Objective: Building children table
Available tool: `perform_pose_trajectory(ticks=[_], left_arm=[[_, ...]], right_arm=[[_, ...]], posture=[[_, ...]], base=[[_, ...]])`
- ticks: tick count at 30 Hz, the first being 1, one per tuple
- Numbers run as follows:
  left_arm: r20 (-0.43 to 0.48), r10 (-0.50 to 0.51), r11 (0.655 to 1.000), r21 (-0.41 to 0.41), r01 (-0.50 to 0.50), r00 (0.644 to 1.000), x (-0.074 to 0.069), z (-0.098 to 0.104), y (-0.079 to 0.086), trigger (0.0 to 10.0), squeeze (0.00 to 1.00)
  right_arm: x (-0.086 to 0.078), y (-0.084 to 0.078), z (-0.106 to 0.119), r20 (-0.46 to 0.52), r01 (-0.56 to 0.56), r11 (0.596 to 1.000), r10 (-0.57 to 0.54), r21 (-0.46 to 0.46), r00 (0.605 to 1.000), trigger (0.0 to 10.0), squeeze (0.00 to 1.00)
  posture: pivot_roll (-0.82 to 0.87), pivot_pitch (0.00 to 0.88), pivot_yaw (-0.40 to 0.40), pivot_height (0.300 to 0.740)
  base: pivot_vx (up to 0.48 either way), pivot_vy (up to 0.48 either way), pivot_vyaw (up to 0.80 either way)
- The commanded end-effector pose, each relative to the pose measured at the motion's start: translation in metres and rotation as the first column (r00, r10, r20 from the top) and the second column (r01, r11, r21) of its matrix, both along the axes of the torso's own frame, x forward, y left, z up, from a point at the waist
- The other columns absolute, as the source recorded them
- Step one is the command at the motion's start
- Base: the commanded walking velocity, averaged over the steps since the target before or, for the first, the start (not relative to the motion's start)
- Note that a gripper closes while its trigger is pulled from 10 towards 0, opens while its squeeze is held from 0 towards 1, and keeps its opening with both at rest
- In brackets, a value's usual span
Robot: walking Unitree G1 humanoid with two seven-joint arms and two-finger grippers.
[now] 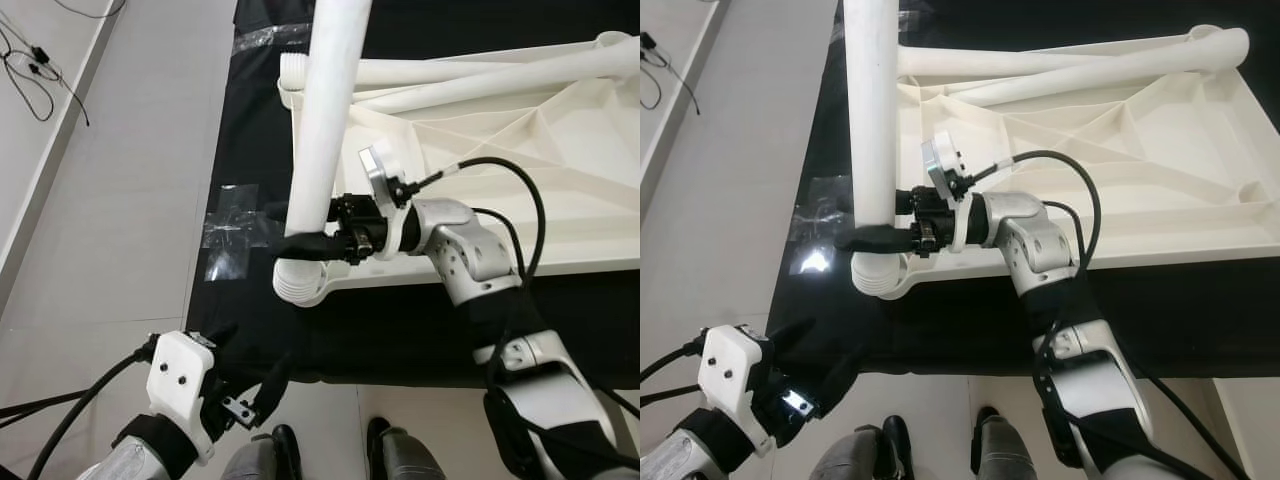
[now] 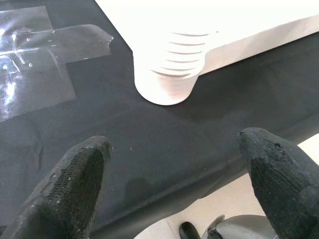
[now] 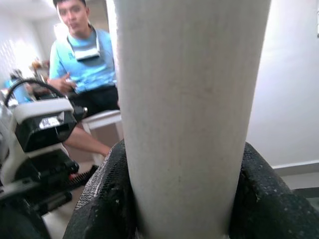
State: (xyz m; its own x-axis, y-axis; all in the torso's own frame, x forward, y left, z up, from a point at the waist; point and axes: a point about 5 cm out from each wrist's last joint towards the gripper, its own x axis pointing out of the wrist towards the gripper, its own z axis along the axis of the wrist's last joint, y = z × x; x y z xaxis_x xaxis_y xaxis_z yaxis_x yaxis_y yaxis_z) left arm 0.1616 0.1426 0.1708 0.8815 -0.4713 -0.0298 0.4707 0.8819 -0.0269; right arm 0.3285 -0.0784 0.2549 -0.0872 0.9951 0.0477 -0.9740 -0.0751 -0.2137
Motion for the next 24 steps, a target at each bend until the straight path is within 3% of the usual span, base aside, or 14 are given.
perform_pose_trajectory(ticks=[1, 5, 13, 16, 18, 23, 24], left_arm=[[-0.049, 0.007, 1.000, -0.002, -0.007, 0.999, -0.001, -0.008, 0.003, 10.0, 0.00], [-0.046, 0.009, 1.000, 0.000, -0.010, 0.999, 0.000, -0.007, 0.003, 10.0, 0.00], [-0.044, 0.009, 1.000, 0.000, -0.009, 0.999, 0.001, -0.007, 0.004, 10.0, 0.00], [-0.042, 0.010, 1.000, 0.001, -0.010, 0.999, 0.002, -0.007, 0.004, 10.0, 0.00], [-0.041, 0.011, 1.000, 0.001, -0.011, 0.999, 0.002, -0.007, 0.004, 10.0, 0.00], [-0.040, 0.011, 1.000, 0.001, -0.011, 0.999, 0.002, -0.007, 0.004, 10.0, 0.00], [-0.040, 0.011, 1.000, 0.001, -0.011, 0.999, 0.002, -0.007, 0.004, 10.0, 0.00]], right_arm=[[-0.002, 0.003, -0.021, -0.017, 0.012, 0.995, -0.014, -0.102, 1.000, 10.0, 0.00], [-0.004, 0.002, -0.022, 0.081, 0.053, 0.986, -0.040, -0.160, 0.996, 10.0, 0.00], [-0.003, -0.002, -0.026, 0.126, 0.081, 0.960, -0.048, -0.267, 0.991, 10.0, 0.00], [-0.007, -0.007, -0.024, 0.138, 0.030, 0.940, 0.018, -0.341, 0.990, 10.0, 0.00], [-0.011, -0.010, -0.023, 0.164, -0.025, 0.904, 0.104, -0.426, 0.981, 10.0, 0.00], [-0.015, -0.011, -0.023, 0.183, -0.062, 0.864, 0.175, -0.499, 0.967, 10.0, 0.00], [-0.015, -0.010, -0.024, 0.197, -0.069, 0.838, 0.206, -0.541, 0.959, 10.0, 0.00]], posture=[[-0.01, 0.334, 0.066, 0.740], [-0.01, 0.334, 0.067, 0.740], [-0.01, 0.331, 0.067, 0.740], [-0.01, 0.333, 0.067, 0.740], [-0.01, 0.334, 0.067, 0.740], [-0.01, 0.336, 0.067, 0.740], [-0.01, 0.336, 0.065, 0.740]], base=[[0.000, 0.000, 0.00], [0.000, 0.000, 0.00], [0.000, 0.000, 0.00], [0.000, 0.000, 0.00], [0.000, 0.000, 0.00], [0.000, 0.000, 0.00], [0.000, 0.000, 0.00]])
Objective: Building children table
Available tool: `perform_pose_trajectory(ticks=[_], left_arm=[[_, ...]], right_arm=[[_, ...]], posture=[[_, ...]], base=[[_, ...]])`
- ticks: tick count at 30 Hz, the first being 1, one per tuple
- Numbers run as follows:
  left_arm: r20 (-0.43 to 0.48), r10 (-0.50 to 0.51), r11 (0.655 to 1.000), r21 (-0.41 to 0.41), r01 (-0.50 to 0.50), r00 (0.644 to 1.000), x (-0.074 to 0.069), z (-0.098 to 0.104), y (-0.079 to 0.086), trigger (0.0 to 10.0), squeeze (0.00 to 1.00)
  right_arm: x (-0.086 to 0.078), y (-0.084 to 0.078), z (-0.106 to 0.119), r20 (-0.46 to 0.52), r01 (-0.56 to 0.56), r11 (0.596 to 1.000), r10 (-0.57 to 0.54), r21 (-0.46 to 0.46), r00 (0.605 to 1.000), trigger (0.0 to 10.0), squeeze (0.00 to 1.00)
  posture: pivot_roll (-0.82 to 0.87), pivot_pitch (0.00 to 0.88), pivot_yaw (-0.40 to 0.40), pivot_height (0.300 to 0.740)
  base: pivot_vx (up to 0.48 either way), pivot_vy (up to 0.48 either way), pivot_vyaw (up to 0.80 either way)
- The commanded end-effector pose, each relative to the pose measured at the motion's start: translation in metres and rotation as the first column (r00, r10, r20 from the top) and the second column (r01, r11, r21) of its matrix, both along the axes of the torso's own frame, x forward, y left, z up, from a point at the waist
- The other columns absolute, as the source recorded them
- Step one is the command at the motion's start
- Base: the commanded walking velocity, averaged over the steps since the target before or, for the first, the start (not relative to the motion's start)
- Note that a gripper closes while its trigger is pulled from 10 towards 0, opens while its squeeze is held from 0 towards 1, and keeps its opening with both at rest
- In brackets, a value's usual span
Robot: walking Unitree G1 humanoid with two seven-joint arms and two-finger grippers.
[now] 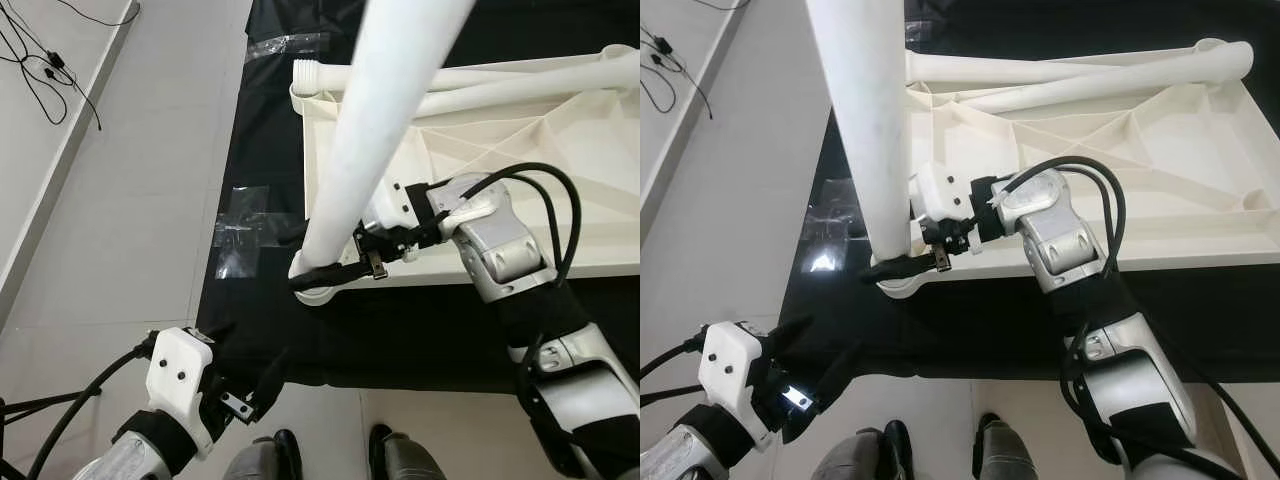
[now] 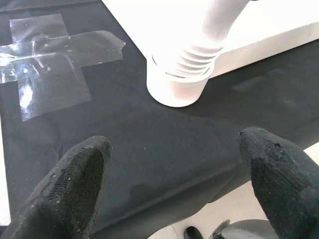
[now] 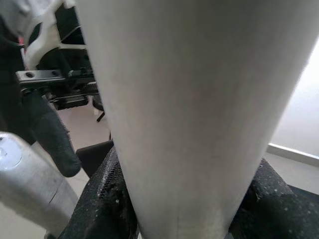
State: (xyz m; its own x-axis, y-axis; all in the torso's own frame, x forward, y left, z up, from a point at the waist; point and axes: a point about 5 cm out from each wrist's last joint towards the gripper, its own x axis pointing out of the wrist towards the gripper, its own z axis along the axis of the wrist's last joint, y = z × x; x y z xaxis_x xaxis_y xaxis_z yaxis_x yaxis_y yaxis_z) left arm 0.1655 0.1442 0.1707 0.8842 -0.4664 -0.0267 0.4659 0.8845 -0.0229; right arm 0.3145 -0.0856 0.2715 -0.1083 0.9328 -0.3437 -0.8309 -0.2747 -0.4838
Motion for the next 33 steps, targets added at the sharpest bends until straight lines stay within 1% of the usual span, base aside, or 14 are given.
perform_pose_trajectory(ticks=[1, 2, 5, 9, 13, 16, 20, 22, 24, 26, 27, 29, 31, 33], left_arm=[[-0.044, 0.005, 1.000, -0.001, -0.005, 0.999, -0.002, -0.007, 0.002, 10.0, 0.00], [-0.044, 0.005, 1.000, -0.001, -0.005, 0.999, -0.002, -0.007, 0.002, 10.0, 0.00], [-0.042, 0.008, 1.000, -0.002, -0.008, 0.999, -0.001, -0.007, 0.001, 10.0, 0.00], [-0.041, 0.009, 1.000, -0.003, -0.009, 0.999, -0.002, -0.007, 0.001, 10.0, 0.00], [-0.040, 0.009, 1.000, -0.005, -0.010, 0.999, -0.002, -0.006, 0.001, 10.0, 0.00], [-0.039, 0.010, 1.000, -0.007, -0.010, 0.999, -0.002, -0.006, 0.000, 10.0, 0.00], [-0.039, 0.010, 1.000, -0.008, -0.010, 0.999, -0.002, -0.006, 0.000, 10.0, 0.00], [-0.039, 0.010, 1.000, -0.009, -0.011, 0.999, -0.002, -0.006, 0.001, 10.0, 0.00], [-0.039, 0.010, 1.000, -0.009, -0.011, 0.999, -0.002, -0.006, 0.001, 10.0, 0.00], [-0.038, 0.011, 1.000, -0.011, -0.011, 0.999, -0.002, -0.006, 0.001, 10.0, 0.00], [-0.038, 0.011, 1.000, -0.011, -0.011, 0.999, -0.002, -0.006, 0.001, 10.0, 0.00], [-0.037, 0.012, 1.000, -0.012, -0.012, 0.999, -0.002, -0.005, 0.000, 10.0, 0.00], [-0.037, 0.012, 1.000, -0.012, -0.012, 0.999, -0.002, -0.005, 0.000, 10.0, 0.00], [-0.037, 0.012, 1.000, -0.013, -0.012, 0.999, -0.002, -0.005, 0.000, 10.0, 0.00]], right_arm=[[-0.001, -0.003, -0.040, -0.105, -0.024, 0.978, 0.002, -0.207, 0.994, 10.0, 0.00], [-0.001, -0.003, -0.040, -0.105, -0.024, 0.978, 0.002, -0.207, 0.994, 10.0, 0.00], [0.003, 0.003, -0.037, -0.081, -0.036, 0.965, 0.016, -0.259, 0.997, 10.0, 0.00], [0.005, 0.005, -0.035, -0.077, -0.034, 0.964, 0.014, -0.263, 0.997, 10.0, 0.00], [0.009, 0.006, -0.027, -0.084, -0.023, 0.972, 0.003, -0.236, 0.996, 10.0, 0.00], [0.015, 0.008, -0.018, -0.111, 0.007, 0.983, -0.028, -0.182, 0.993, 10.0, 0.00], [0.017, 0.008, -0.016, -0.136, 0.018, 0.986, -0.042, -0.169, 0.990, 10.0, 0.00], [0.018, 0.008, -0.031, -0.177, 0.038, 0.969, -0.083, -0.246, 0.981, 10.0, 0.00], [0.018, 0.008, -0.031, -0.177, 0.038, 0.969, -0.083, -0.246, 0.981, 10.0, 0.00], [0.015, 0.010, -0.052, -0.204, 0.046, 0.946, -0.116, -0.322, 0.972, 10.0, 0.00], [0.015, 0.010, -0.052, -0.204, 0.046, 0.946, -0.116, -0.322, 0.972, 10.0, 0.00], [0.014, 0.013, -0.062, -0.217, 0.059, 0.935, -0.142, -0.350, 0.966, 10.0, 0.00], [0.014, 0.013, -0.062, -0.217, 0.059, 0.935, -0.142, -0.350, 0.966, 10.0, 0.00], [0.016, 0.017, -0.068, -0.223, 0.093, 0.927, -0.183, -0.363, 0.957, 10.0, 0.00]], posture=[[-0.01, 0.336, 0.065, 0.740], [-0.01, 0.336, 0.065, 0.740], [-0.01, 0.339, 0.061, 0.740], [-0.01, 0.339, 0.061, 0.740], [-0.01, 0.341, 0.055, 0.740], [-0.02, 0.341, 0.053, 0.740], [-0.02, 0.347, 0.054, 0.740], [-0.02, 0.347, 0.052, 0.740], [-0.02, 0.347, 0.052, 0.740], [-0.02, 0.352, 0.051, 0.740], [-0.02, 0.352, 0.051, 0.740], [-0.02, 0.351, 0.052, 0.740], [-0.02, 0.351, 0.052, 0.740], [-0.02, 0.355, 0.048, 0.740]], base=[[0.000, 0.000, 0.00], [0.000, 0.000, 0.00], [0.000, 0.000, 0.00], [0.000, 0.000, 0.00], [0.000, 0.000, 0.00], [0.000, 0.000, 0.00], [0.000, 0.000, 0.00], [0.000, 0.000, 0.00], [0.000, 0.000, 0.00], [0.000, 0.000, 0.00], [0.000, 0.000, 0.00], [0.000, 0.000, 0.00], [0.000, 0.000, 0.00], [0.000, 0.000, 0.00]])
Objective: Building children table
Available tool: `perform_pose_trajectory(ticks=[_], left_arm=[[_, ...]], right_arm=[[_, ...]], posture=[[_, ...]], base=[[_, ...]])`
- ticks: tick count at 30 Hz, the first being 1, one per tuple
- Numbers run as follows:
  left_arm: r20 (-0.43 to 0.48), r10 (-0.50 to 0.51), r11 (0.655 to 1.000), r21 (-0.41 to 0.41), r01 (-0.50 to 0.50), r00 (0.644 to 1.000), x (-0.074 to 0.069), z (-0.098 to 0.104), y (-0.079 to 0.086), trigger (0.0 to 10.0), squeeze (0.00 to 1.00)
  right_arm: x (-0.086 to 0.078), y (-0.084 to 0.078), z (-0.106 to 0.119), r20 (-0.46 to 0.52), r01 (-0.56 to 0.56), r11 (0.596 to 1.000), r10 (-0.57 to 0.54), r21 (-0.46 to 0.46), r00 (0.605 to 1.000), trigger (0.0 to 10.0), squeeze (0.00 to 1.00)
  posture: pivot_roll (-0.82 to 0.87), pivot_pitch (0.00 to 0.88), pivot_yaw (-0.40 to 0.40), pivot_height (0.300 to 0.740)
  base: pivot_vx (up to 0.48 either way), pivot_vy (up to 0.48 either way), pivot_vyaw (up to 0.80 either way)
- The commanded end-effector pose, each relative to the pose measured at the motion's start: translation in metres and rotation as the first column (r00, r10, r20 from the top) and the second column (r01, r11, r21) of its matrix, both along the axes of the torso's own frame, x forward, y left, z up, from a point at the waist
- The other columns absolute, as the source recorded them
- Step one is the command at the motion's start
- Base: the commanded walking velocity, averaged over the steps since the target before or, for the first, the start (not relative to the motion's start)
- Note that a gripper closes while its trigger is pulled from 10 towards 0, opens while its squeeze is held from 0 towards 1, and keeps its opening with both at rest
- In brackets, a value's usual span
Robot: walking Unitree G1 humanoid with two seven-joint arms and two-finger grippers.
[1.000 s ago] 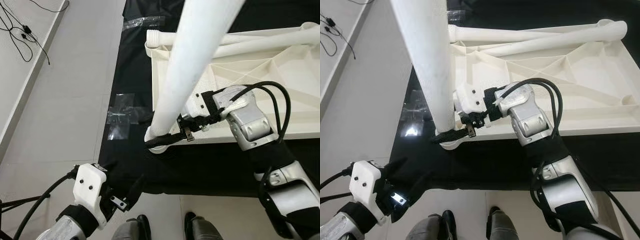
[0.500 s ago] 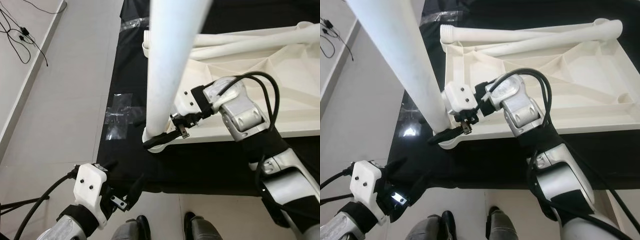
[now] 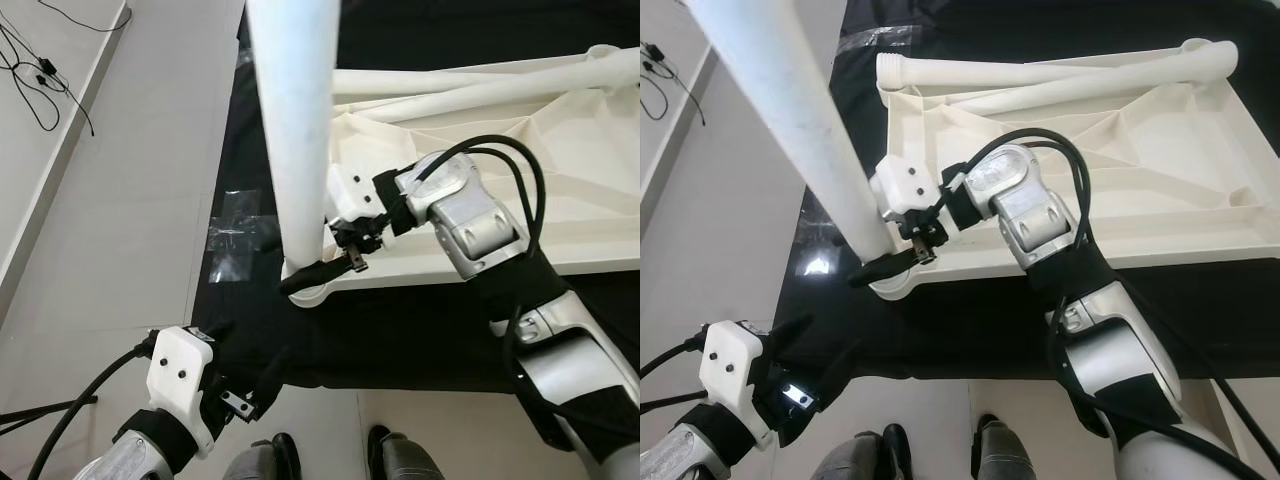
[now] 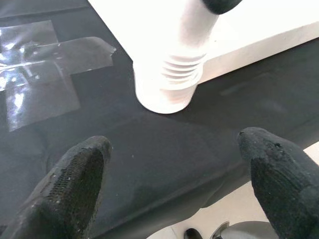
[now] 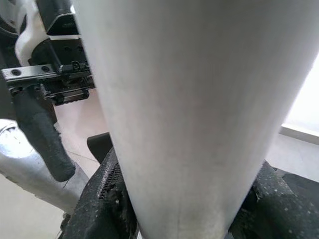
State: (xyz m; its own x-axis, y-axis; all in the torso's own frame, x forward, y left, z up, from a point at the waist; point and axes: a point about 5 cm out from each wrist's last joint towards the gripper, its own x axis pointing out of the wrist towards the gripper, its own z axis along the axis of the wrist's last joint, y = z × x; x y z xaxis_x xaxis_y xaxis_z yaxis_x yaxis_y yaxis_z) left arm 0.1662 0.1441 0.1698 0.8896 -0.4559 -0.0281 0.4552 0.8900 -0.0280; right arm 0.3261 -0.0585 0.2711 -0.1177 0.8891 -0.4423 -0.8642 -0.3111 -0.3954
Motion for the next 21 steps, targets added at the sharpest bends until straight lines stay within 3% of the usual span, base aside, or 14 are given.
perform_pose_trajectory(ticks=[1, 5, 9, 10, 12, 15, 17, 19, 20, 21], left_arm=[[-0.033, 0.000, 1.000, -0.010, 0.000, 0.999, -0.002, -0.004, 0.000, 10.0, 0.00], [-0.032, 0.001, 1.000, -0.013, -0.001, 0.999, -0.003, -0.004, -0.001, 10.0, 0.00], [-0.032, 0.001, 1.000, -0.014, -0.002, 0.999, -0.003, -0.004, -0.001, 10.0, 0.00], [-0.032, 0.002, 1.000, -0.014, -0.003, 1.000, -0.003, -0.004, -0.001, 10.0, 0.00], [-0.032, 0.002, 1.000, -0.014, -0.003, 1.000, -0.003, -0.004, -0.001, 10.0, 0.00], [-0.031, 0.004, 1.000, -0.016, -0.004, 0.999, -0.003, -0.004, -0.001, 10.0, 0.00], [-0.031, 0.004, 1.000, -0.016, -0.004, 0.999, -0.003, -0.004, -0.001, 10.0, 0.00], [-0.034, 0.004, 1.000, -0.020, -0.005, 0.999, -0.004, -0.003, -0.001, 10.0, 0.00], [-0.034, 0.004, 1.000, -0.020, -0.005, 0.999, -0.004, -0.003, -0.001, 10.0, 0.00], [-0.036, 0.004, 1.000, -0.020, -0.004, 0.999, -0.004, -0.003, 0.000, 10.0, 0.00]], right_arm=[[0.005, -0.010, -0.068, -0.169, 0.103, 0.962, -0.149, -0.252, 0.974, 10.0, 0.00], [0.015, -0.003, -0.066, -0.174, 0.212, 0.953, -0.251, -0.219, 0.952, 10.0, 0.00], [0.017, -0.002, -0.066, -0.179, 0.240, 0.948, -0.278, -0.208, 0.944, 10.0, 0.00], [0.021, -0.001, -0.065, -0.198, 0.294, 0.938, -0.328, -0.182, 0.924, 10.0, 0.00], [0.021, -0.001, -0.065, -0.198, 0.294, 0.938, -0.328, -0.182, 0.924, 10.0, 0.00], [0.025, -0.002, -0.066, -0.264, 0.387, 0.913, -0.407, -0.127, 0.874, 10.0, 0.00], [0.025, -0.002, -0.066, -0.264, 0.387, 0.913, -0.407, -0.127, 0.874, 10.0, 0.00], [0.022, -0.010, -0.074, -0.294, 0.516, 0.853, -0.513, -0.074, 0.807, 10.0, 0.00], [0.022, -0.010, -0.074, -0.294, 0.516, 0.853, -0.513, -0.074, 0.807, 10.0, 0.00], [0.017, -0.015, -0.082, -0.282, 0.639, 0.769, -0.619, -0.029, 0.733, 10.0, 0.00]], posture=[[-0.02, 0.355, 0.048, 0.740], [-0.02, 0.359, 0.044, 0.740], [-0.02, 0.359, 0.044, 0.740], [-0.02, 0.361, 0.041, 0.740], [-0.02, 0.361, 0.041, 0.740], [-0.03, 0.384, 0.043, 0.740], [-0.03, 0.384, 0.043, 0.740], [-0.03, 0.375, 0.039, 0.740], [-0.03, 0.375, 0.039, 0.740], [-0.04, 0.379, 0.031, 0.740]], base=[[0.000, 0.000, 0.00], [0.000, 0.000, 0.00], [0.000, 0.000, 0.00], [0.000, 0.000, 0.00], [0.000, 0.000, 0.00], [0.000, 0.000, 0.00], [0.000, 0.000, 0.00], [0.000, 0.000, 0.00], [0.000, 0.000, 0.00], [0.000, 0.000, 0.00]])
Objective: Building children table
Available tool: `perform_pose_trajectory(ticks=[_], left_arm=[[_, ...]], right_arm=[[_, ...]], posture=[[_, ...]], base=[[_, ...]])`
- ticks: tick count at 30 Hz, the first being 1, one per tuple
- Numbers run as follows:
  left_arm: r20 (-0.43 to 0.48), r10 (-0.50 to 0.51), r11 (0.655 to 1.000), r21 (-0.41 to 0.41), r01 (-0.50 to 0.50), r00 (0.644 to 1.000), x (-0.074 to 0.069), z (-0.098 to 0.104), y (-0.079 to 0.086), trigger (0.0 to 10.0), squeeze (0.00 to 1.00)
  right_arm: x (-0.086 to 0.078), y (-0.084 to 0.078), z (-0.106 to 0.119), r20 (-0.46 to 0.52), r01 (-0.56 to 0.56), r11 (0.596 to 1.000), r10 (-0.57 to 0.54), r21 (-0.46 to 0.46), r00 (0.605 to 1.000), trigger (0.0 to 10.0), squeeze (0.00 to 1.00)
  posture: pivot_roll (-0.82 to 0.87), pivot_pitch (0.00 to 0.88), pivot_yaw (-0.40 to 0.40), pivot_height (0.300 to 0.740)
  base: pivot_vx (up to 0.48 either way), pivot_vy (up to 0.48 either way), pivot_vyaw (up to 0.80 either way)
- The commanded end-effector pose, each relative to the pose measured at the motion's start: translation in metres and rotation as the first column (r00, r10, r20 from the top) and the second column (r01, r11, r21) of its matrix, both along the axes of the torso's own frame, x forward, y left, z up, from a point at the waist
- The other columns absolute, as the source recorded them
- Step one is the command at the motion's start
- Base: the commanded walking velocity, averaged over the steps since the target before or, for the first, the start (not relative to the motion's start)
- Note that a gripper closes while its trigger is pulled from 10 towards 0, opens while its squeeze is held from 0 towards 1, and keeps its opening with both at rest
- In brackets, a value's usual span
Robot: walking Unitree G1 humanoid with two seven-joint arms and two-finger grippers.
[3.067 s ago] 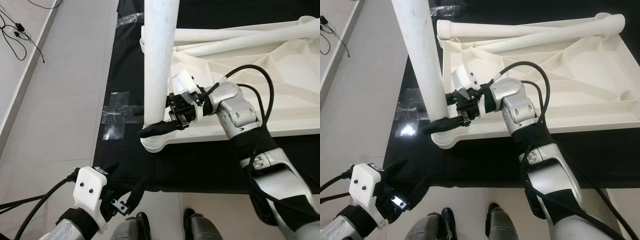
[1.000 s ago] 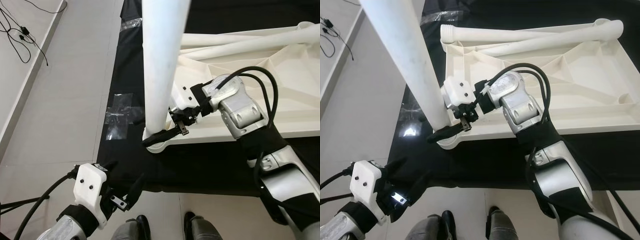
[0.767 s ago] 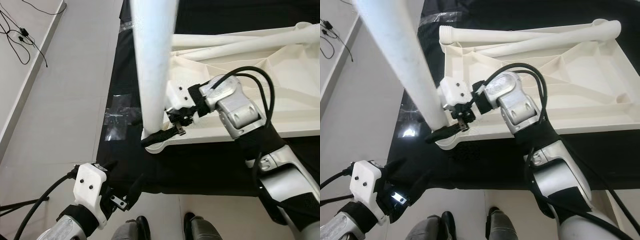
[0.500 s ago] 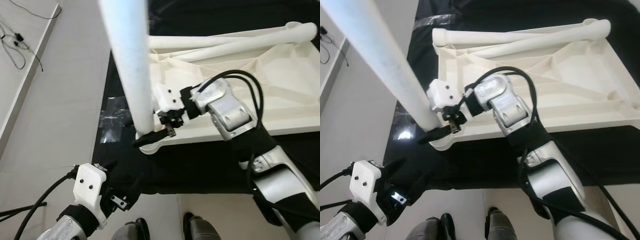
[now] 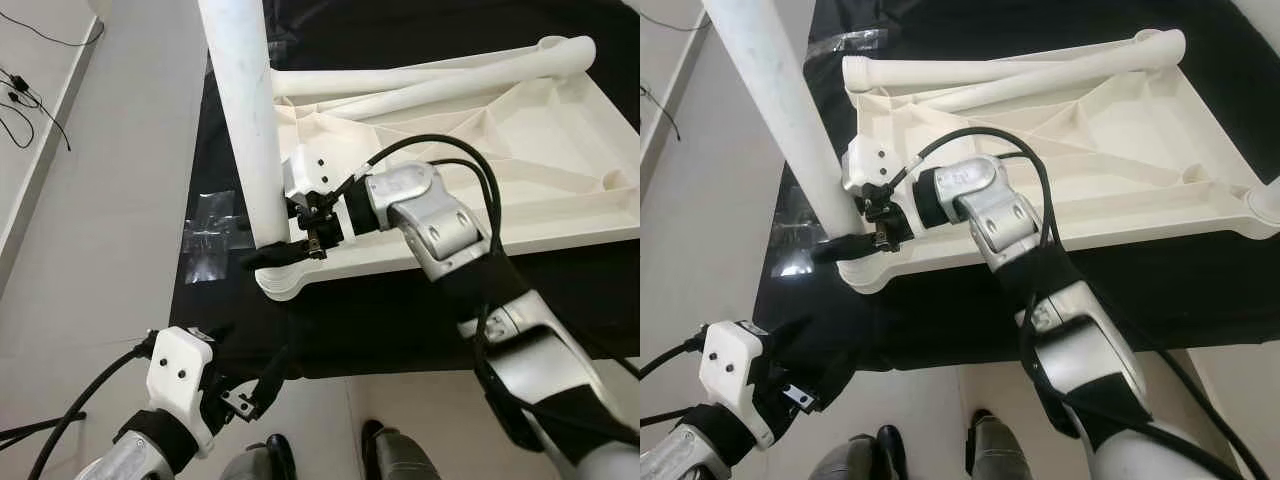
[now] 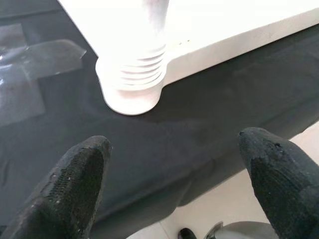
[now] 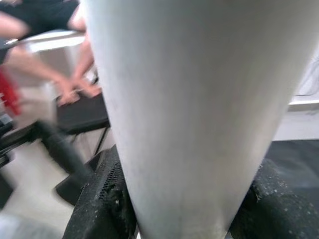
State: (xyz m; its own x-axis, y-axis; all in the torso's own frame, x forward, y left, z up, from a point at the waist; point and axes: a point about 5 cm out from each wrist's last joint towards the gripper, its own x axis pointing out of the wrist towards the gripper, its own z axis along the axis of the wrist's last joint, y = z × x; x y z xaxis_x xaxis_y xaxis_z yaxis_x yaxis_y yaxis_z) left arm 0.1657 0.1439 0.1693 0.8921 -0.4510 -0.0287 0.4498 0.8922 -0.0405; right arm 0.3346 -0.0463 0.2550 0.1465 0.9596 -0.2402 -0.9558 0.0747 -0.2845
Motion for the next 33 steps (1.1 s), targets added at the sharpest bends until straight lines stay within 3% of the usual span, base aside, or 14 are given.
perform_pose_trajectory(ticks=[1, 2, 4, 5, 6, 9, 10, 14, 17, 19, 22, 26, 29, 33], left_arm=[[-0.030, -0.002, 1.000, -0.008, 0.002, 1.000, -0.004, -0.003, 0.000, 10.0, 0.00], [-0.030, -0.002, 1.000, -0.008, 0.002, 1.000, -0.004, -0.003, 0.000, 10.0, 0.00], [-0.028, 0.002, 1.000, -0.004, -0.002, 1.000, -0.005, -0.003, 0.000, 10.0, 0.00], [-0.028, 0.002, 1.000, -0.004, -0.002, 1.000, -0.005, -0.003, 0.000, 10.0, 0.00], [-0.024, 0.009, 1.000, -0.001, -0.009, 1.000, -0.004, -0.002, 0.001, 10.0, 0.00], [-0.024, 0.009, 1.000, -0.001, -0.009, 1.000, -0.004, -0.002, 0.001, 10.0, 0.00], [-0.023, 0.011, 1.000, -0.001, -0.011, 1.000, -0.004, -0.002, 0.001, 10.0, 0.00], [-0.012, 0.035, 0.999, 0.006, -0.035, 0.999, 0.000, -0.002, 0.003, 10.0, 0.00], [0.013, 0.061, 0.998, 0.025, -0.061, 0.998, 0.003, 0.000, 0.007, 10.0, 0.00], [0.065, 0.138, 0.989, 0.046, -0.141, 0.988, 0.013, 0.007, 0.020, 10.0, 0.00], [0.099, 0.172, 0.981, 0.069, -0.179, 0.980, 0.019, 0.011, 0.029, 10.0, 0.00], [0.119, 0.178, 0.978, 0.087, -0.189, 0.977, 0.021, 0.014, 0.032, 10.0, 0.00], [0.237, 0.200, 0.968, 0.104, -0.230, 0.951, 0.036, 0.039, 0.044, 10.0, 0.00], [0.334, 0.187, 0.966, 0.109, -0.234, 0.924, 0.047, 0.063, 0.048, 10.0, 0.00]], right_arm=[[0.007, -0.028, -0.069, -0.158, 0.358, 0.922, -0.380, -0.149, 0.911, 10.0, 0.00], [0.007, -0.028, -0.069, -0.158, 0.358, 0.922, -0.380, -0.149, 0.911, 10.0, 0.00], [-0.006, -0.028, -0.081, -0.026, 0.588, 0.803, -0.592, -0.092, 0.805, 10.0, 0.00], [-0.006, -0.028, -0.081, -0.026, 0.588, 0.803, -0.592, -0.092, 0.805, 10.0, 0.00], [-0.039, -0.020, -0.095, 0.005, 0.675, 0.736, -0.675, -0.052, 0.737, 10.0, 0.00], [-0.039, -0.020, -0.095, 0.005, 0.675, 0.736, -0.675, -0.052, 0.737, 10.0, 0.00], [-0.047, -0.018, -0.097, -0.002, 0.679, 0.732, -0.680, -0.048, 0.733, 10.0, 0.00], [-0.034, -0.006, -0.095, 0.094, 0.715, 0.699, -0.711, -0.016, 0.697, 10.0, 0.00], [-0.027, -0.007, -0.095, 0.099, 0.729, 0.684, -0.725, -0.012, 0.682, 10.0, 0.00], [-0.017, -0.012, -0.092, 0.084, 0.757, 0.654, -0.754, -0.008, 0.652, 10.0, 0.00], [-0.015, -0.013, -0.088, 0.067, 0.780, 0.626, -0.778, 0.004, 0.624, 10.0, 0.00], [-0.012, -0.013, -0.086, 0.062, 0.777, 0.629, -0.776, 0.004, 0.628, 10.0, 0.00], [-0.001, -0.013, -0.073, -0.021, 0.748, 0.661, -0.748, 0.058, 0.663, 10.0, 0.00], [0.006, -0.014, -0.065, -0.016, 0.732, 0.675, -0.734, 0.095, 0.679, 10.0, 0.00]], posture=[[-0.04, 0.379, 0.031, 0.740], [-0.04, 0.379, 0.031, 0.740], [-0.03, 0.376, 0.021, 0.740], [-0.03, 0.376, 0.021, 0.740], [-0.02, 0.375, 0.022, 0.740], [-0.02, 0.375, 0.022, 0.740], [-0.02, 0.375, 0.022, 0.740], [-0.01, 0.336, 0.035, 0.740], [-0.01, 0.326, 0.032, 0.740], [-0.01, 0.308, 0.031, 0.740], [-0.01, 0.299, 0.032, 0.740], [-0.01, 0.295, 0.033, 0.740], [-0.02, 0.263, 0.035, 0.740], [-0.02, 0.258, 0.035, 0.740]], base=[[0.000, 0.000, 0.00], [0.000, 0.000, 0.00], [0.000, 0.000, 0.00], [0.000, 0.000, 0.00], [0.000, 0.000, 0.00], [0.000, 0.000, 0.00], [0.000, 0.000, 0.00], [0.000, 0.000, 0.00], [0.000, 0.000, 0.00], [0.000, 0.000, 0.00], [0.000, 0.000, 0.00], [0.000, 0.000, 0.00], [0.000, 0.000, 0.00], [0.000, 0.000, 0.00]])
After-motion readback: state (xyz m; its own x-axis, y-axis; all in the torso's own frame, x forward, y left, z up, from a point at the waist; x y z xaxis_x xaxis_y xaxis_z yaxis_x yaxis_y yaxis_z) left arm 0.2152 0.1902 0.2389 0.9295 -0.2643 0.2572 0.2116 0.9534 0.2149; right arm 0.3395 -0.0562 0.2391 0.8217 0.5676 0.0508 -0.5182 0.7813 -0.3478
